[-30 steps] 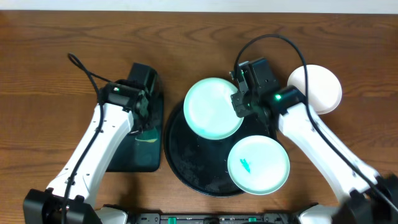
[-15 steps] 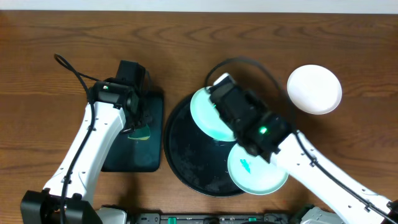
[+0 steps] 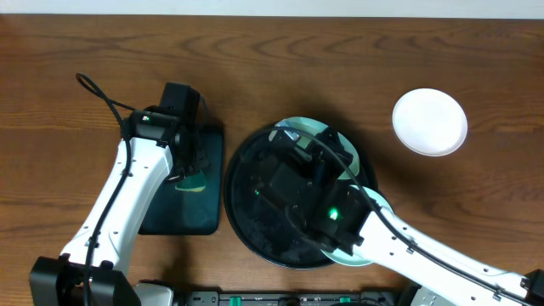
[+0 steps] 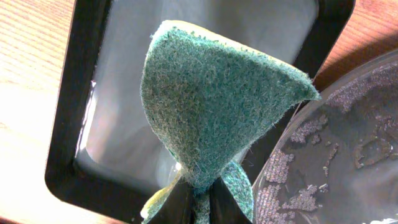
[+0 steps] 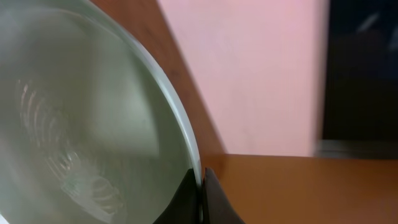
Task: Clean dirty plates on tray and stack at the side
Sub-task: 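Lift the upper green plate by its rim with the right gripper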
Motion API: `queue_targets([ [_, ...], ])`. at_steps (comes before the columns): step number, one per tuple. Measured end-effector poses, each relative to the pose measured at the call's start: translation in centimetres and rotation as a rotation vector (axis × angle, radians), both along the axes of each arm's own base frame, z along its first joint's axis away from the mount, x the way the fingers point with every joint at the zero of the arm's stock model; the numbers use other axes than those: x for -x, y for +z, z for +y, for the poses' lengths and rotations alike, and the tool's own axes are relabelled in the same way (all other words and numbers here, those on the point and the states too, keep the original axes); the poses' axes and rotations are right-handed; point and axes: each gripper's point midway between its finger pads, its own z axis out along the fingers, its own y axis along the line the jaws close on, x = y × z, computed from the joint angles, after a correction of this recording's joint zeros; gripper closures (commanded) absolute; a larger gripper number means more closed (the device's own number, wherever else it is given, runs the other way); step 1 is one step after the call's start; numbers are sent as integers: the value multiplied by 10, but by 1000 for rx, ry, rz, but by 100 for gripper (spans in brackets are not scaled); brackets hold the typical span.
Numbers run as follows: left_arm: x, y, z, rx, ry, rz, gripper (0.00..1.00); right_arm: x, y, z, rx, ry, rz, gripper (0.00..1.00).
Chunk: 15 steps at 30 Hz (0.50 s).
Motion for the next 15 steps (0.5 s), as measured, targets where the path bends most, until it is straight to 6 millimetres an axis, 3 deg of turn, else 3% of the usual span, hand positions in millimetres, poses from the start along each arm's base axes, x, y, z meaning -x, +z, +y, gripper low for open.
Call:
queue_targets([
  [9, 0, 0, 0, 0, 0, 0, 93, 11, 31, -6, 179, -43, -136, 99],
  [15, 0, 0, 0, 0, 0, 0, 93, 12, 38, -10, 217, -63, -164, 99],
])
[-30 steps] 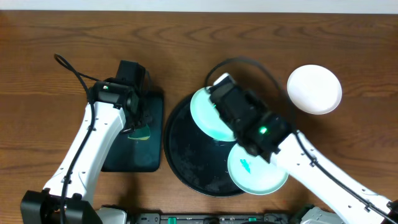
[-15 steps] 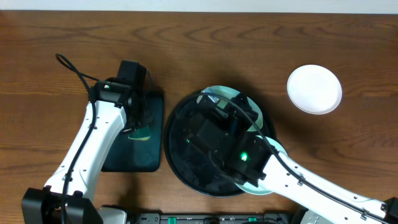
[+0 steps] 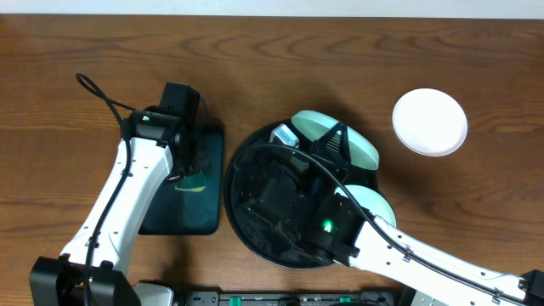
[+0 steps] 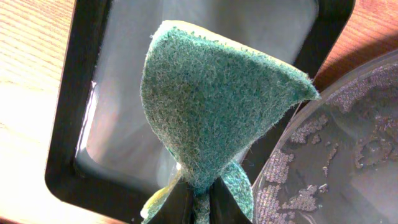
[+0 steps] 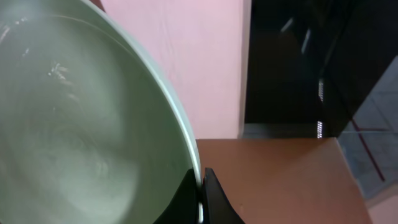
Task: Clean dirty plates on tray and stack at the side
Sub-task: 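Lift the upper green plate by its rim with the right gripper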
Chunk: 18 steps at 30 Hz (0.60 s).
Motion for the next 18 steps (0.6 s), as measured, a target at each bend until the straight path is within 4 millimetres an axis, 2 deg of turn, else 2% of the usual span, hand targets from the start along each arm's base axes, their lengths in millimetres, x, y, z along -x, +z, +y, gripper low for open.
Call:
queue_targets([
  [4, 0, 0, 0, 0, 0, 0, 93, 0, 2, -1, 5, -6, -8, 99],
  [7, 0, 0, 0, 0, 0, -1, 93, -2, -6, 4, -32, 21, 29, 99],
  [16, -1, 0, 0, 1, 0, -3, 93, -2, -13, 13, -144, 46, 31, 99],
  [18, -1, 0, 0, 1, 0, -4, 93, -1, -24, 18, -189, 72, 82, 99],
])
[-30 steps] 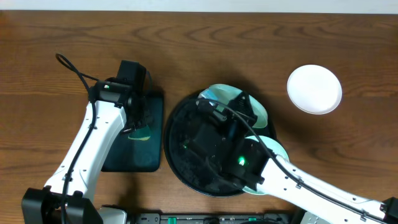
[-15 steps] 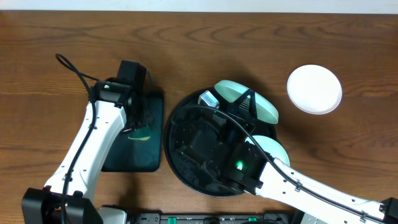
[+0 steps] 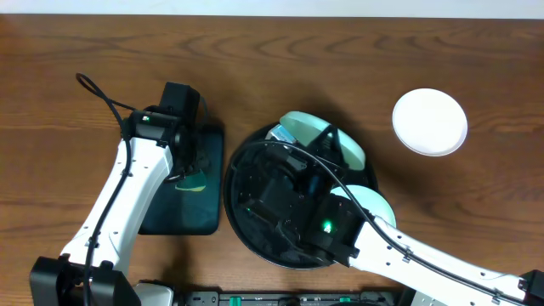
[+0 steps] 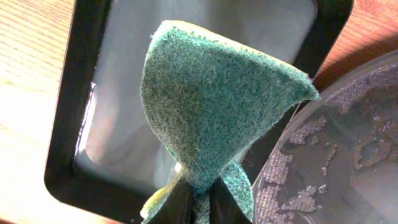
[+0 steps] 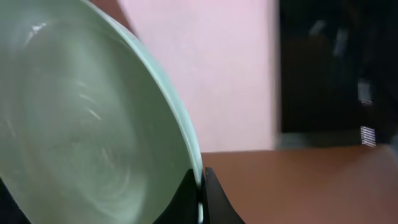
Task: Clean dirty plates on tray and stack at the side
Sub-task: 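Lift the upper green plate by its rim with the right gripper, then carry the green plate right and set it on the white plate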
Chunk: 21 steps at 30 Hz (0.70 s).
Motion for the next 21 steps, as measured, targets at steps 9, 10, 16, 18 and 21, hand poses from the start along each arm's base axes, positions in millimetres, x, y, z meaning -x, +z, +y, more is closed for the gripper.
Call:
queue_targets([
  [9, 2, 0, 0, -1, 0, 7, 93, -14, -107, -43, -448, -256, 447, 99],
  [10, 1, 0, 0, -2, 0, 6, 93, -15, -112, -45, -505, -287, 465, 99],
  [16, 1, 0, 0, -1, 0, 5, 93, -35, -128, -45, -953, -443, 561, 99],
  [18, 1, 0, 0, -1, 0, 6, 93, -45, -129, -51, -1077, -488, 573, 99],
  [21, 2, 0, 0, -2, 0, 6, 93, -61, -127, -71, -1223, -565, 557, 99],
])
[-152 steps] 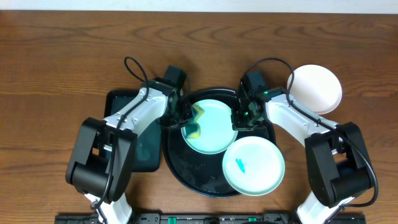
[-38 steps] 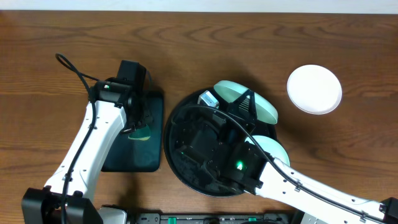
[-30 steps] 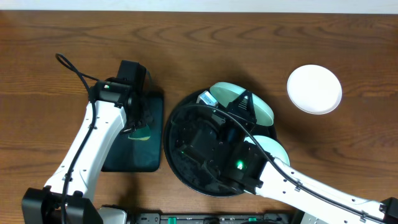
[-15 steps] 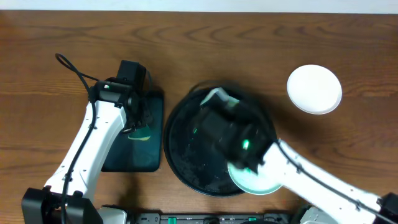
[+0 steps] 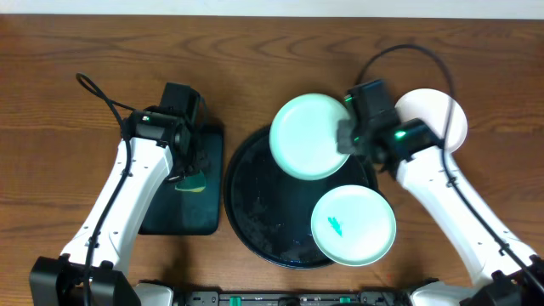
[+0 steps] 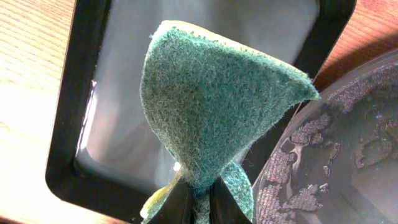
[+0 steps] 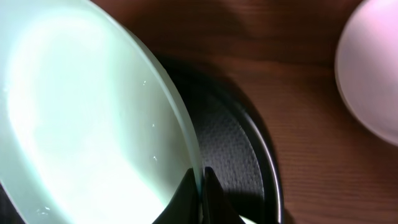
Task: Clean dirty plates on tray and stack at the side
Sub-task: 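Carry the green plate right and set it on the white plate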
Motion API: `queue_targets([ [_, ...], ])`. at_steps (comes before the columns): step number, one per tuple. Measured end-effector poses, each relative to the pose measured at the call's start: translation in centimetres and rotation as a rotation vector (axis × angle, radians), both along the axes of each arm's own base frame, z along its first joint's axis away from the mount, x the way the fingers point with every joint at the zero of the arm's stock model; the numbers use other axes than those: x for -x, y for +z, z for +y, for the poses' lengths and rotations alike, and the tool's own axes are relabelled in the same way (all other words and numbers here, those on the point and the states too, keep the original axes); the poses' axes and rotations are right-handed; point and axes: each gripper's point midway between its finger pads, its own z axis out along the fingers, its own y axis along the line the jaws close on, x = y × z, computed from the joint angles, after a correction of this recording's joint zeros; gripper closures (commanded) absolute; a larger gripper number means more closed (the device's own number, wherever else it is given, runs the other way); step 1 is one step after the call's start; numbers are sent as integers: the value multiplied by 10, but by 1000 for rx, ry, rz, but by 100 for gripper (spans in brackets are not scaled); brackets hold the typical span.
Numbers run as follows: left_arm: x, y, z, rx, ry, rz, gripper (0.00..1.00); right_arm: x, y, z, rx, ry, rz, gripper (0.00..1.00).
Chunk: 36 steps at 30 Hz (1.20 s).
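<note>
A pale green plate [image 5: 309,136] [image 7: 93,124] hangs level, face up, over the back of the round black tray [image 5: 259,217]. My right gripper [image 7: 200,190] [image 5: 347,136] is shut on the plate's right rim. A second pale green plate [image 5: 353,225] with a green smear lies on the tray's front right. A white plate [image 5: 438,123] [image 7: 373,74] rests on the table at the right. My left gripper [image 6: 199,200] is shut on a folded green sponge [image 6: 211,106] [image 5: 194,180] over the black rectangular tray [image 5: 170,223].
The rectangular tray [image 6: 74,143] holds shallow water. Suds and droplets lie on the round tray's floor [image 6: 336,155]. A black cable loops over the table by the left arm. Brown wooden table top [image 5: 68,51] lies all around.
The right arm, which lay across the round tray from the front, now reaches in from the right. The held plate has gone from tilted on edge to level. The smeared plate is now uncovered. The left arm stayed still.
My right gripper held the green plate by its rim throughout, tilted over the round tray's back right, shifting a little from moment to moment. Now it holds the plate flat over the tray's back. My left gripper kept the sponge above the rectangular tray all along.
</note>
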Motion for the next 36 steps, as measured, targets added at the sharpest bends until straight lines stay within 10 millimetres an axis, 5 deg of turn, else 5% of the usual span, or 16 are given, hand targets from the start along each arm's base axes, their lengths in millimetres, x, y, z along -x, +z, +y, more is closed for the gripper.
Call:
queue_targets([
  [9, 0, 0, 0, 0, 0, 1, 93, -20, -6, -106, -174, -336, 56, 99],
  [18, 0, 0, 0, 0, 0, 1, 93, -7, -55, -210, -245, -632, 191, 99],
  [28, 0, 0, 0, 0, 0, 2, 93, 5, -122, -260, -320, -776, 318, 99],
  [36, 0, 0, 0, 0, 0, 2, 93, -8, -123, -275, -394, -798, 244, 99],
])
